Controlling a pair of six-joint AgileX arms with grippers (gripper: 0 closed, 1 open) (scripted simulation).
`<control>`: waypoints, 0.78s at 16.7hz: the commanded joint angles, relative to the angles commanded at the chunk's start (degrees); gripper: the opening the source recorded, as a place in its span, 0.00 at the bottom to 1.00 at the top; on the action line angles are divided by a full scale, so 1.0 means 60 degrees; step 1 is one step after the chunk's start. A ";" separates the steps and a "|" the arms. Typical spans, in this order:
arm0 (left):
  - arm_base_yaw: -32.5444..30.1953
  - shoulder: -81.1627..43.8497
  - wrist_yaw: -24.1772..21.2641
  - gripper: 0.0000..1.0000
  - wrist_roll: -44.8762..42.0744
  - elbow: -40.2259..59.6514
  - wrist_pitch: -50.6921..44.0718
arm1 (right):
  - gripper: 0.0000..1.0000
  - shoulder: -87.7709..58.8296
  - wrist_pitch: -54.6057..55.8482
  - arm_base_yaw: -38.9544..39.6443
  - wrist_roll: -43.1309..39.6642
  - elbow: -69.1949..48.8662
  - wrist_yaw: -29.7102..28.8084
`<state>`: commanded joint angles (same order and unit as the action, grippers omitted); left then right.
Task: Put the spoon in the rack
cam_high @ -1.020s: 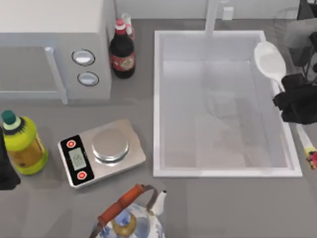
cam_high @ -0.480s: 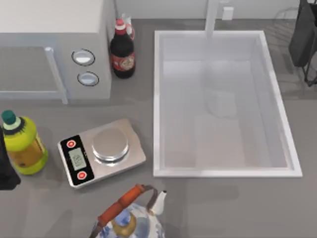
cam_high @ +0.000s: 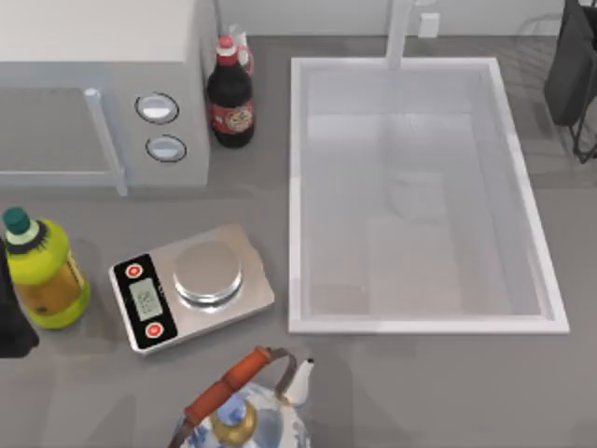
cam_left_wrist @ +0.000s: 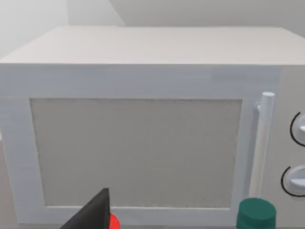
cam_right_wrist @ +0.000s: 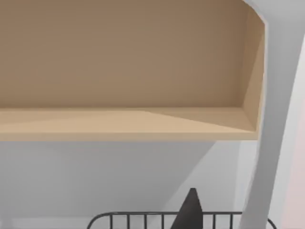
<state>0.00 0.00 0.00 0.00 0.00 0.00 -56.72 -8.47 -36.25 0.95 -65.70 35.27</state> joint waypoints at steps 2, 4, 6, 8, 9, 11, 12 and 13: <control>0.0000 0.0000 0.0000 1.00 0.0000 0.0000 0.0000 | 0.00 0.0004 0.0006 -0.0006 0.0000 0.0002 0.0004; 0.0000 0.0000 0.0000 1.00 0.0000 0.0000 0.0000 | 0.00 -0.0029 -0.0016 0.0029 0.0016 -0.0037 -0.0018; 0.0000 0.0000 0.0000 1.00 0.0000 0.0000 0.0000 | 0.00 -0.0157 0.0111 0.0072 0.0017 -0.0037 -0.0056; 0.0000 0.0000 0.0000 1.00 0.0000 0.0000 0.0000 | 0.00 -0.0680 0.0636 0.0236 0.0023 -0.0017 -0.0227; 0.0000 0.0000 0.0000 1.00 0.0000 0.0000 0.0000 | 0.00 -0.1077 0.1048 0.0359 0.0024 0.0015 -0.0363; 0.0000 0.0000 0.0000 1.00 0.0000 0.0000 0.0000 | 0.00 -0.2070 0.2155 0.0677 0.0018 0.0132 -0.0718; 0.0000 0.0000 0.0000 1.00 0.0000 0.0000 0.0000 | 0.00 -0.2640 0.2825 0.0870 0.0010 0.0220 -0.0928; 0.0000 0.0000 0.0000 1.00 0.0000 0.0000 0.0000 | 0.00 -0.3234 0.3549 0.1080 0.0000 0.0325 -0.1154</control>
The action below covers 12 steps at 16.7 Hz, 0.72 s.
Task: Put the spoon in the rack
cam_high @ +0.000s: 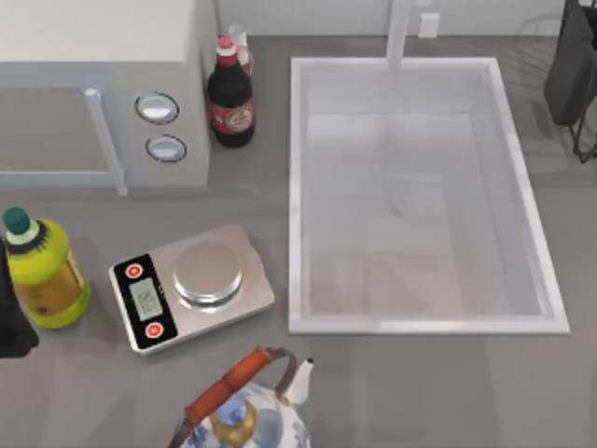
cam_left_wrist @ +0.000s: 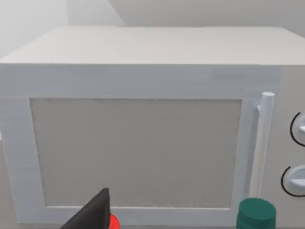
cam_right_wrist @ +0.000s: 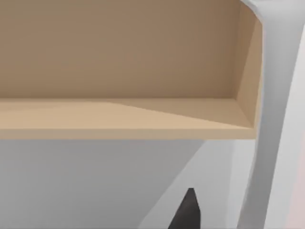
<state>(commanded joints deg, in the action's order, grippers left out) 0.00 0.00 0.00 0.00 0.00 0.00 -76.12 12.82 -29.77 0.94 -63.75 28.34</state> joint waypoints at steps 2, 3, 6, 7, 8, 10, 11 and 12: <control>0.0000 0.0000 0.0000 1.00 0.0000 0.0000 0.0000 | 0.00 -0.1208 0.1545 0.0463 -0.0021 0.0258 -0.0485; 0.0000 0.0000 0.0000 1.00 0.0000 0.0000 0.0000 | 0.00 -0.1790 0.2316 0.0705 -0.0028 0.0403 -0.0734; 0.0000 0.0000 0.0000 1.00 0.0000 0.0000 0.0000 | 0.00 -0.3296 0.4313 0.1397 -0.0031 0.0844 -0.1435; 0.0000 0.0000 0.0000 1.00 0.0000 0.0000 0.0000 | 0.00 -0.3685 0.4797 0.1595 -0.0025 0.0976 -0.1635; 0.0000 0.0000 0.0000 1.00 0.0000 0.0000 0.0000 | 0.00 -0.4007 0.5180 0.1765 -0.0018 0.1092 -0.1807; 0.0000 0.0000 0.0000 1.00 0.0000 0.0000 0.0000 | 0.00 -0.4404 0.5641 0.1989 -0.0005 0.1249 -0.2034; 0.0000 0.0000 0.0000 1.00 0.0000 0.0000 0.0000 | 0.00 -0.4473 0.5723 0.2032 -0.0002 0.1279 -0.2077; 0.0000 0.0000 0.0000 1.00 0.0000 0.0000 0.0000 | 0.00 -0.4473 0.5723 0.2032 -0.0002 0.1279 -0.2077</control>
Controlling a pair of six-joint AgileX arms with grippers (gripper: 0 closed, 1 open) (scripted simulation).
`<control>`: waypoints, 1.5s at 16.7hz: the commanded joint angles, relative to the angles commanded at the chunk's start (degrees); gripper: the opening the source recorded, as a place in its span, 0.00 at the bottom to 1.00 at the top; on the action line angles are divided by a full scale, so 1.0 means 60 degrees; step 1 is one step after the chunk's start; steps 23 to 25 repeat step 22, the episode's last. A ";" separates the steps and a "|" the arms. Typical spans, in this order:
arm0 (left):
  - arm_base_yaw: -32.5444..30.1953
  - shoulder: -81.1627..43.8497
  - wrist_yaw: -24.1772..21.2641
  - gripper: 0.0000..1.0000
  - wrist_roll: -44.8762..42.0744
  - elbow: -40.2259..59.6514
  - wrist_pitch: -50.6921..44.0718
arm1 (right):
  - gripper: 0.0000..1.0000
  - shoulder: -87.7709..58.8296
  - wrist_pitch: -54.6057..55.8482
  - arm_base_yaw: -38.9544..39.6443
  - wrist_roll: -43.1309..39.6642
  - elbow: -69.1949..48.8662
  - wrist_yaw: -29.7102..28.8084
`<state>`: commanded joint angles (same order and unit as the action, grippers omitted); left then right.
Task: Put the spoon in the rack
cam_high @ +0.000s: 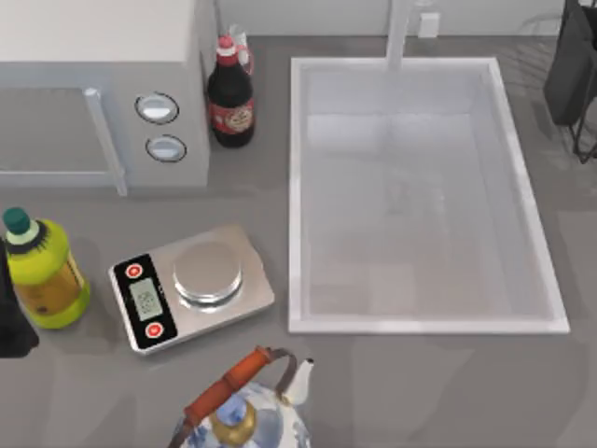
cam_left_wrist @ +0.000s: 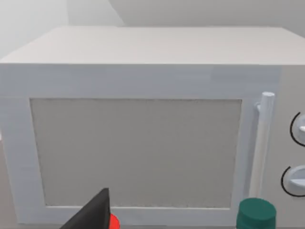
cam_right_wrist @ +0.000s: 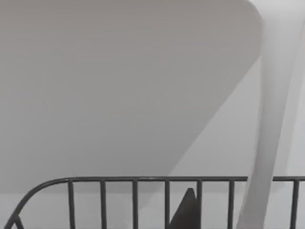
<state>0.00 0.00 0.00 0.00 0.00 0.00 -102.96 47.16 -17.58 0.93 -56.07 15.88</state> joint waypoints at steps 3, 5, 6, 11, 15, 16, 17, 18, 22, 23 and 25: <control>0.0000 0.0000 0.0000 1.00 0.0000 0.0000 0.0000 | 0.00 0.0000 0.0000 0.0000 0.0000 0.0000 0.0000; 0.0000 0.0000 0.0000 1.00 0.0000 0.0000 0.0000 | 0.15 0.0000 0.0000 0.0000 0.0000 0.0000 0.0000; 0.0000 0.0000 0.0000 1.00 0.0000 0.0000 0.0000 | 0.23 0.0000 0.0000 0.0000 0.0000 0.0000 0.0000; 0.0000 0.0000 0.0000 1.00 0.0000 0.0000 0.0000 | 0.60 0.0000 0.0000 0.0000 0.0000 0.0000 0.0000; 0.0000 0.0000 0.0000 1.00 0.0000 0.0000 0.0000 | 0.90 0.0000 0.0000 0.0000 0.0000 0.0000 0.0000; 0.0000 0.0000 0.0000 1.00 0.0000 0.0000 0.0000 | 0.98 0.0000 0.0000 0.0000 0.0000 0.0000 0.0000; 0.0000 0.0000 0.0000 1.00 0.0000 0.0000 0.0000 | 1.00 0.0000 0.0000 0.0000 0.0000 0.0000 0.0000; 0.0000 0.0000 0.0000 1.00 0.0000 0.0000 0.0000 | 1.00 0.0000 0.0000 0.0000 0.0000 0.0000 0.0000; 0.0000 0.0000 0.0000 1.00 0.0000 0.0000 0.0000 | 1.00 0.0000 0.0000 0.0000 0.0000 0.0000 0.0000; 0.0000 0.0000 0.0000 1.00 0.0000 0.0000 0.0000 | 1.00 0.0000 0.0000 0.0000 0.0000 0.0000 0.0000; 0.0000 0.0000 0.0000 1.00 0.0000 0.0000 0.0000 | 1.00 0.0000 0.0000 0.0000 0.0000 0.0000 0.0000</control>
